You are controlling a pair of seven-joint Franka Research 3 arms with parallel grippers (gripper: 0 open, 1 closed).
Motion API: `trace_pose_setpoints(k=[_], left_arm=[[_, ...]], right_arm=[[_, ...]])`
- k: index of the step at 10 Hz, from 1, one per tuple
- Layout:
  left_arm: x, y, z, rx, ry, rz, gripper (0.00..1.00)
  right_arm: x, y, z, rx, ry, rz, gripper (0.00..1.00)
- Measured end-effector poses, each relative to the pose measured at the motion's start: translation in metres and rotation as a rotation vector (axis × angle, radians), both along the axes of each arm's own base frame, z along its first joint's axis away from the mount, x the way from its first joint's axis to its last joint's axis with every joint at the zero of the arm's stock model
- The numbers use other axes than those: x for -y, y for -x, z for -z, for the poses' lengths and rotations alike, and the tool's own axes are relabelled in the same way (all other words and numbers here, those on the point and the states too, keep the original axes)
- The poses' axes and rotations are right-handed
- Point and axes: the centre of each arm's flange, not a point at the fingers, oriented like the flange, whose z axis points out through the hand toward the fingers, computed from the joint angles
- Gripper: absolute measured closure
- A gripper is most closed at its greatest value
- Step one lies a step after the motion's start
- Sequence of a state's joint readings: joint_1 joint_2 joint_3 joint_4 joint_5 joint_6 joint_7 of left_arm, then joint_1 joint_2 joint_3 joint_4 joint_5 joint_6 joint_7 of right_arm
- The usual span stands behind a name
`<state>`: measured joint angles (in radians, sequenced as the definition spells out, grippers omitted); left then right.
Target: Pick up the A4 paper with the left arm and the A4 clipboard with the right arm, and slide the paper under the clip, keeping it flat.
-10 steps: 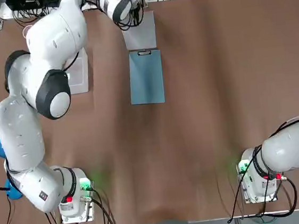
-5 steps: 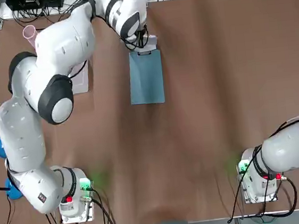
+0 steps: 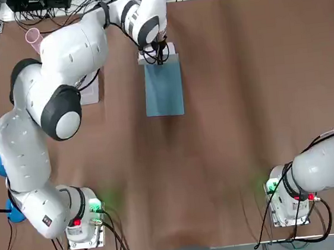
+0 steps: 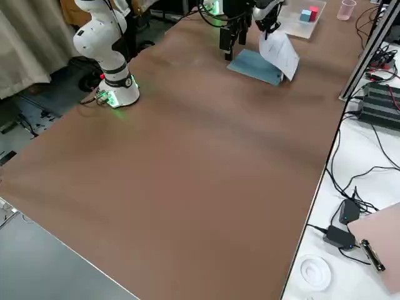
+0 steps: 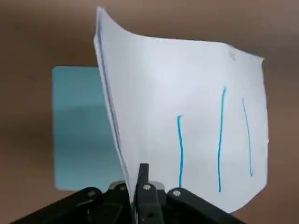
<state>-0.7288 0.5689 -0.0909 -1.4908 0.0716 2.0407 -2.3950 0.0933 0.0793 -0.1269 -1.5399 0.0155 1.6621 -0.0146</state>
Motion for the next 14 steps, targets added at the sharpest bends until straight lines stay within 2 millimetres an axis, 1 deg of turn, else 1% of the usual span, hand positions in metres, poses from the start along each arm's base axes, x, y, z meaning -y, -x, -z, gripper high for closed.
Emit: trace_pose_setpoints(k=[2,5,6,8,10,12,14], left_arm=[[0.009,0.018,0.007,-0.069,0.01,0.002,0.99],[0.008,0.035,0.028,-0.13,-0.012,0.059,0.99],[0.007,0.037,0.033,-0.138,-0.018,0.069,0.99],[0.001,0.032,0.034,-0.145,-0.014,0.055,0.99],[-0.011,0.015,0.032,-0.14,0.004,0.021,0.99],[-0.02,-0.002,0.027,-0.104,0.042,-0.002,0.99],[-0.022,-0.008,0.027,-0.089,0.058,-0.006,0.99]], right_arm=[[0.0,0.0,0.0,0.0,0.0,0.0,0.0],[0.0,0.0,0.0,-0.001,0.0,0.0,0.0],[0.0,0.0,0.0,-0.004,0.0,0.0,0.0],[0.0,0.001,0.001,-0.009,0.0,0.0,0.0],[0.0,0.001,0.001,-0.01,0.0,0.0,0.0],[0.0,0.001,0.001,-0.011,0.0,0.0,0.0],[0.0,0.001,0.001,-0.011,0.0,0.0,0.0]])
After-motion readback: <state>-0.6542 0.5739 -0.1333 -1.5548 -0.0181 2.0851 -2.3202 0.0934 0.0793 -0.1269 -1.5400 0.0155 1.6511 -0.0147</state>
